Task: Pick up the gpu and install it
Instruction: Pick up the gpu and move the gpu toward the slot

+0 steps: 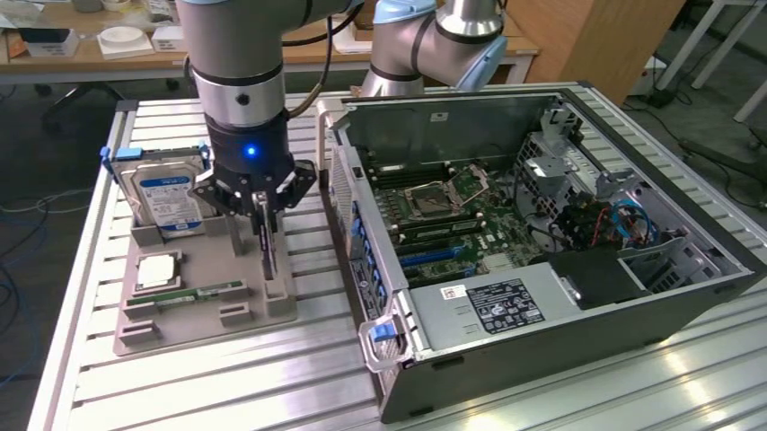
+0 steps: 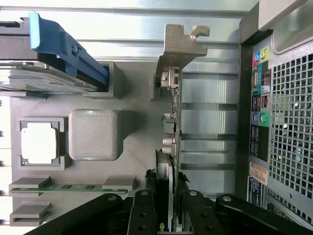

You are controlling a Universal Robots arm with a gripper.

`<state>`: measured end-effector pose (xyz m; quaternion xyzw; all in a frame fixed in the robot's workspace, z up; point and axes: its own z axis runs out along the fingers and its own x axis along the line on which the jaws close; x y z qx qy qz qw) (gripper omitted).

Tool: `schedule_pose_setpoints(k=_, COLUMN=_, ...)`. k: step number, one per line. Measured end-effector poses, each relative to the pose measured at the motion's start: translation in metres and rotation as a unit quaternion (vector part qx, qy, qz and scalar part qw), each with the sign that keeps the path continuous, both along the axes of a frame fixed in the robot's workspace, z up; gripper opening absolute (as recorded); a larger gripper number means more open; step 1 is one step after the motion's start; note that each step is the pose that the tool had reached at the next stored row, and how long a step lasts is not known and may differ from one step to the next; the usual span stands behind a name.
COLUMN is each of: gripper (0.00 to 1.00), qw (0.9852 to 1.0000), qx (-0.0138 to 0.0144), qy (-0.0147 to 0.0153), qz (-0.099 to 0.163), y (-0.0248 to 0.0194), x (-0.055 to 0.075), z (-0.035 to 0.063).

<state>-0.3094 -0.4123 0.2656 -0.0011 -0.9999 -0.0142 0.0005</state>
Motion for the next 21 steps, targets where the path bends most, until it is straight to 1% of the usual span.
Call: schedule_pose_setpoints(k=21, gripper=0.26, qw=1.0000, qx=0.0000, qy=-0.0001, qz=0.000, y=0.0000, x=0.0000, z=0.0049)
